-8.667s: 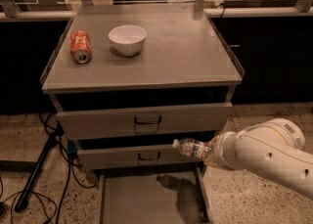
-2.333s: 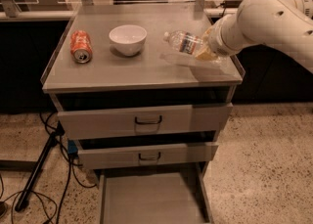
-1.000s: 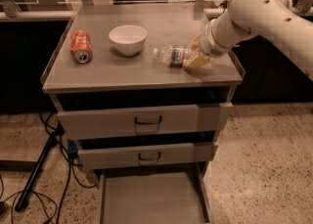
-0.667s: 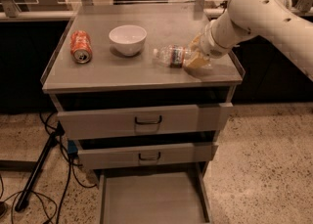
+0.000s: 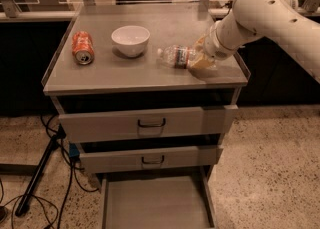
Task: Pick water bottle from bottom drawer and place on counter
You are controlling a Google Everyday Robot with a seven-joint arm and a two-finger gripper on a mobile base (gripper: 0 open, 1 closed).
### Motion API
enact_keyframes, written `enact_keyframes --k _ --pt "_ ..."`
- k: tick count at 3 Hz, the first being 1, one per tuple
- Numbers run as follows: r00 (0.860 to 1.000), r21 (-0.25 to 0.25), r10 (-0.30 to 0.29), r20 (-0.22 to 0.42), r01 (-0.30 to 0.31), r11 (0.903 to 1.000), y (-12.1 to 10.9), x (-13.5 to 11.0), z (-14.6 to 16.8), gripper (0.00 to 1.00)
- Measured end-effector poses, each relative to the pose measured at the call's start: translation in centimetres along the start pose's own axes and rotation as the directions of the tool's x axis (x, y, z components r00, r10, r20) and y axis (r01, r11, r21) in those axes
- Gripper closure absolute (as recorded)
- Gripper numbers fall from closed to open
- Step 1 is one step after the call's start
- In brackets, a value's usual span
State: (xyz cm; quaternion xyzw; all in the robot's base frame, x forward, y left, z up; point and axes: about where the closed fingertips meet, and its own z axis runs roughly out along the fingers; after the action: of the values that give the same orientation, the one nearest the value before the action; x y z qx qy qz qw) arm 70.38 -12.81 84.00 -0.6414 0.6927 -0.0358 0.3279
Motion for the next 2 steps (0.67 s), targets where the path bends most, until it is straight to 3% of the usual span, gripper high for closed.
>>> enact_keyframes --k 2 --pt "1.000 0.000 0.000 0.000 0.000 1.0000 0.00 0.00 0.01 0.10"
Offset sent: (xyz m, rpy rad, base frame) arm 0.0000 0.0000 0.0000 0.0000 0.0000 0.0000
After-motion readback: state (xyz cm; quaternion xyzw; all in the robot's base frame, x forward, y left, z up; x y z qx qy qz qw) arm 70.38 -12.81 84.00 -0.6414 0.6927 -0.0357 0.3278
